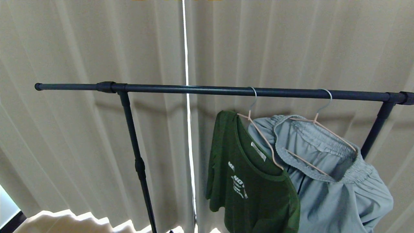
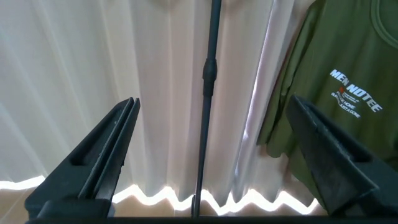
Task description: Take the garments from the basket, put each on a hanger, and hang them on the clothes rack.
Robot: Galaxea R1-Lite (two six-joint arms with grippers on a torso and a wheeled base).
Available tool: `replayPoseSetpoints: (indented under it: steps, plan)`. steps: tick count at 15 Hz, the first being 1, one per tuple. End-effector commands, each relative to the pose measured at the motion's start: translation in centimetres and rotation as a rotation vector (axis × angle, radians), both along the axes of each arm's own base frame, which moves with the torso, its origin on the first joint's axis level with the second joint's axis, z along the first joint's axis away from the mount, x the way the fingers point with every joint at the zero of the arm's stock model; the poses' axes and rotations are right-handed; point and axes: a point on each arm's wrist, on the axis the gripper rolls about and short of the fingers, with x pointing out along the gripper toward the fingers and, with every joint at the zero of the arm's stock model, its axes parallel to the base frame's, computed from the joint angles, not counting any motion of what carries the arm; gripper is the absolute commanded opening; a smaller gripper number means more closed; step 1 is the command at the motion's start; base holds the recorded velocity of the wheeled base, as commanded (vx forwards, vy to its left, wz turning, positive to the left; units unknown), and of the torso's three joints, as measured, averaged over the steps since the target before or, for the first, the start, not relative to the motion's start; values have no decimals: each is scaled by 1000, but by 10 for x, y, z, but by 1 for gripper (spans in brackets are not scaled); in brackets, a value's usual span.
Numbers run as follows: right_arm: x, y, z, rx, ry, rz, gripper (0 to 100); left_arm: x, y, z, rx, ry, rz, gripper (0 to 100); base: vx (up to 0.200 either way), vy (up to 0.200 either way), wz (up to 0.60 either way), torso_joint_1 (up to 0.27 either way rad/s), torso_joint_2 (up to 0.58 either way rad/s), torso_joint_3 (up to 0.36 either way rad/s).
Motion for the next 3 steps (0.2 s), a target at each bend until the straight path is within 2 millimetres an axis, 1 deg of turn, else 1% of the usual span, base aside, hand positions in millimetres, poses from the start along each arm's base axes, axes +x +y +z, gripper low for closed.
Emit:
replayPoseSetpoints:
  steps: [1,3]
  plan:
    - [0,0,0,-1,-1,1,100,0,0,0,0,-2,0,100,0,0,0,0,0,0]
    - [0,0,0,1,-1,-3,100,0,0,0,0,-2,0,100,0,0,0,0,0,0]
